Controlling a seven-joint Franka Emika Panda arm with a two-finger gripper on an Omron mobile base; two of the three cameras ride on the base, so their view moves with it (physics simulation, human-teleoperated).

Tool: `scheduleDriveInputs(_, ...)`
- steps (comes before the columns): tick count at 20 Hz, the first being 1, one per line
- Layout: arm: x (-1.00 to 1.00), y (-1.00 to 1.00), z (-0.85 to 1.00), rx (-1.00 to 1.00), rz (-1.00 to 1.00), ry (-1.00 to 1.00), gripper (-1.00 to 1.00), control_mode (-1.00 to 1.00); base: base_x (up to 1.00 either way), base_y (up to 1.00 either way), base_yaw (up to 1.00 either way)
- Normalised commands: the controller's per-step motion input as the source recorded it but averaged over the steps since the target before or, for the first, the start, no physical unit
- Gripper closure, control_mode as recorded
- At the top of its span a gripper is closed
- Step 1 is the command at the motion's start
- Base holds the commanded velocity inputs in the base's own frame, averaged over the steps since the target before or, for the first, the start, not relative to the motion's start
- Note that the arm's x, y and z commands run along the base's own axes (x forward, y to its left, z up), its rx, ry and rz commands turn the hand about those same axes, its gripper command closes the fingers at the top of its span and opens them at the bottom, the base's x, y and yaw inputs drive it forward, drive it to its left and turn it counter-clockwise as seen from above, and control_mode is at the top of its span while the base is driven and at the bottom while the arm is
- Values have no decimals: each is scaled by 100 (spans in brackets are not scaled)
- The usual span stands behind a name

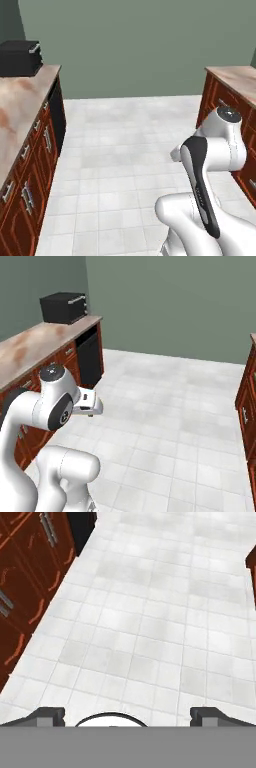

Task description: Pick the candle and candle from the dining table and place them in the open cabinet. Close the cabinet after placing the objects.

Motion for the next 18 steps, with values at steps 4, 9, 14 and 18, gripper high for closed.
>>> scheduleDriveInputs(4,0,0,0,0,0,0,-100,100,47,-1,-66)
scheduleDriveInputs(9,0,0,0,0,0,0,-100,100,28,0,-73)
scheduleDriveInputs(14,0,0,0,0,0,0,-100,100,35,0,-72)
scheduleDriveInputs(18,0,0,0,0,0,0,-100,100,79,0,-61)
